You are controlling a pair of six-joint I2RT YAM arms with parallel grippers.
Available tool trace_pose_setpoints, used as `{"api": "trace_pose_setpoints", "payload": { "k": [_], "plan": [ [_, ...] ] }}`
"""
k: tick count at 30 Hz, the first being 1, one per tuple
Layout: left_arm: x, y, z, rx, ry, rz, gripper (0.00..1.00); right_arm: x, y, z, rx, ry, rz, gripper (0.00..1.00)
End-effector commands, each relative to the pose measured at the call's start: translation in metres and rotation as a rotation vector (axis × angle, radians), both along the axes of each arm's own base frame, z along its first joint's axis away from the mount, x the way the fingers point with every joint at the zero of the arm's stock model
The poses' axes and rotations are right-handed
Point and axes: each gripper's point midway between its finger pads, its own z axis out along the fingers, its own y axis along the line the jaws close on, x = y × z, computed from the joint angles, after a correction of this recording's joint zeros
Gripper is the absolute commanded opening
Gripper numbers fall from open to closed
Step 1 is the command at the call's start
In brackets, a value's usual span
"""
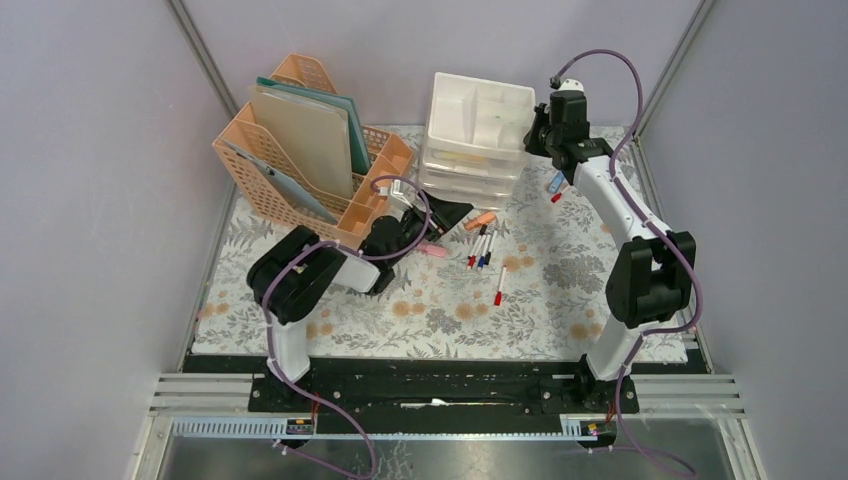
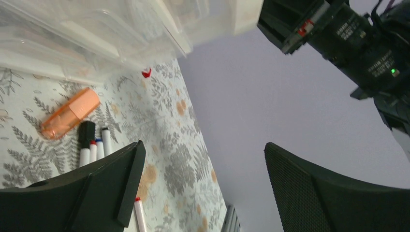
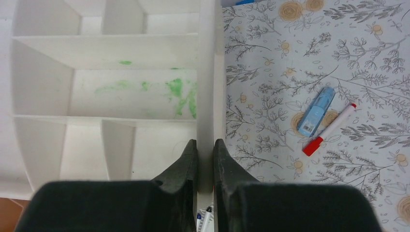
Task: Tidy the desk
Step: Open the drawer in the storage box.
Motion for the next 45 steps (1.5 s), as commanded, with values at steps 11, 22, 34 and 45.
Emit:
{"api": "trace_pose_setpoints", "payload": {
  "k": [11, 22, 34, 45],
  "plan": [
    [0.069, 0.002, 0.030, -0.209, -0.245, 0.262, 0.99, -0.004, 0.025, 0.038, 0.198, -0.021, -0.038, 0.00],
    [0.096, -0.008, 0.020, -0.229, -0.268, 0.244, 0.90, -0.006, 0.031, 0.037, 0.187, -0.003, 0.015, 0.00],
    [0.114, -0.009, 0.044, -0.253, -0.362, 0.237, 0.78, -0.007, 0.028, 0.034, 0.153, -0.001, 0.024, 0.00],
    [0.095, -0.014, 0.070, -0.242, -0.433, 0.163, 0.61, 0.011, 0.007, 0.035, 0.062, -0.057, -0.065, 0.00]
  ]
}}
